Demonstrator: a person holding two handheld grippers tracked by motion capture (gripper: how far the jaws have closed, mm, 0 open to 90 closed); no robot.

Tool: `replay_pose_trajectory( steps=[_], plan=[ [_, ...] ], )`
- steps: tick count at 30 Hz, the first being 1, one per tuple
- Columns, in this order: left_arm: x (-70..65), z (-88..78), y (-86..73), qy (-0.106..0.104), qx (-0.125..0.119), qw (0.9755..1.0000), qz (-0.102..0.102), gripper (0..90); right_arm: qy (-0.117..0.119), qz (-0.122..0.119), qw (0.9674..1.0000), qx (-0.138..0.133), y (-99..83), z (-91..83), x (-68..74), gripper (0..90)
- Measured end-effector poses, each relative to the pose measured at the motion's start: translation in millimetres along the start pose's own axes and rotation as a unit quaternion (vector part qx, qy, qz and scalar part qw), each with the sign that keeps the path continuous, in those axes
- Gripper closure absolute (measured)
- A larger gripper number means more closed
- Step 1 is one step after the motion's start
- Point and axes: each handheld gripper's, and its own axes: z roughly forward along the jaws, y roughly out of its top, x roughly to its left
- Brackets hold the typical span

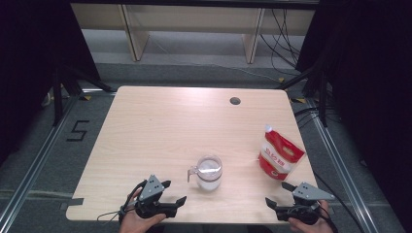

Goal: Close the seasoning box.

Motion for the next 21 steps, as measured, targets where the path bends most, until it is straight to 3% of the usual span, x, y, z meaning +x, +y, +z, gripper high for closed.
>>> replay_pose_trajectory(
  steps=[2, 5, 10, 14, 15, 19, 21],
  plan=[
    [0.2, 0.0, -0.8, 0.004, 0.006, 0.9999, 0.011, 21.1, -0.002, -0.017, 0.9999, -0.004, -0.1, 1.5, -2.3, 16.1],
    [-0.8, 0.9, -1.6, 0.004, 0.007, 0.9999, 0.009, 20.8, -0.004, -0.023, 0.9997, 0.003, -0.7, 2.8, -2.2, 16.1],
    [1.5, -0.2, -1.6, 0.007, 0.016, 0.9997, 0.016, 20.8, -0.001, -0.014, 0.9999, 0.008, -0.9, 2.7, -1.5, 16.1],
    [1.7, 0.8, -2.6, 0.009, 0.016, 0.9998, 0.01, 20.8, -0.005, -0.014, 0.9999, 0.003, -1.3, 3.0, -1.8, 16.1],
    [1.9, 1.6, -2.9, 0.007, 0.016, 0.9998, 0.008, 20.8, -0.007, -0.027, 0.9996, 0.003, -1.2, 3.4, -3.8, 16.1],
    [2.1, 2.5, -3.0, 0.01, 0.011, 0.9999, 0.003, 20.8, -0.003, -0.014, 0.9998, 0.016, -1.6, 3.0, -2.4, 16.2],
    [5.3, 0.7, -2.5, 0.011, 0.02, 0.9996, 0.014, 20.8, -0.004, -0.007, 0.9998, 0.019, -1.8, 3.0, -1.9, 16.2]
  ],
)
